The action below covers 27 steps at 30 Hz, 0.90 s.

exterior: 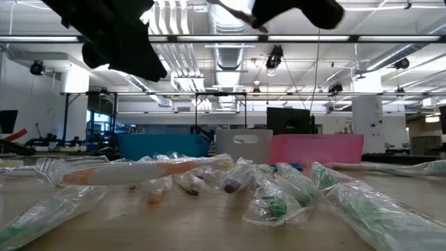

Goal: Pick & Place Toothbrushes
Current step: Put the purple toothbrush into the pink bin

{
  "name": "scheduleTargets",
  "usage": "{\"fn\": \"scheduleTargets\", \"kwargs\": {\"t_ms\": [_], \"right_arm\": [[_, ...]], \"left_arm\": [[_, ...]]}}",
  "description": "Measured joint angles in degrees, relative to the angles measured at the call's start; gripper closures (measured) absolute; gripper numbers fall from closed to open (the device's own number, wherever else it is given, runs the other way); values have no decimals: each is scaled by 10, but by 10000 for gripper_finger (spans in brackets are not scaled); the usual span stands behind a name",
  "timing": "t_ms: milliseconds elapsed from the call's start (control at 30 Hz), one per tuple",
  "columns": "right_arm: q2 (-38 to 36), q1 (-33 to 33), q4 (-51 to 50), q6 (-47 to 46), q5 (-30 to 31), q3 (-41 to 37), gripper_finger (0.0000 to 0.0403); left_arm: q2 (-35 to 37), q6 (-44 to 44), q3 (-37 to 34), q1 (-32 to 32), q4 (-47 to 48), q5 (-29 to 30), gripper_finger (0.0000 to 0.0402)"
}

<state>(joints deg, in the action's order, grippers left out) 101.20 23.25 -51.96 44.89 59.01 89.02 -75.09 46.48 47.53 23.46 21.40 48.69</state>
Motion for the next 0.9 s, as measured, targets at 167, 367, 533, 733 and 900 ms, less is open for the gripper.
{"fn": "scheduleTargets", "kwargs": {"t_ms": [167, 367, 533, 733, 900], "right_arm": [[-29, -61, 1, -11, 12, 39, 380], [-55, -160, 3, -92, 10, 98, 380], [-60, -249, 3, -104, 3, 152, 380], [-60, -350, 3, -154, -118, 214, 380], [-60, -425, 3, -237, -225, 240, 380]], "left_arm": [[0, 0, 0, 0, 0, 0, 259], [0, 0, 0, 0, -1, 0, 259], [0, 0, 0, 0, -4, 0, 259], [0, -1, 0, 0, -4, 0, 259], [0, -3, 0, 0, -4, 0, 259]]}}
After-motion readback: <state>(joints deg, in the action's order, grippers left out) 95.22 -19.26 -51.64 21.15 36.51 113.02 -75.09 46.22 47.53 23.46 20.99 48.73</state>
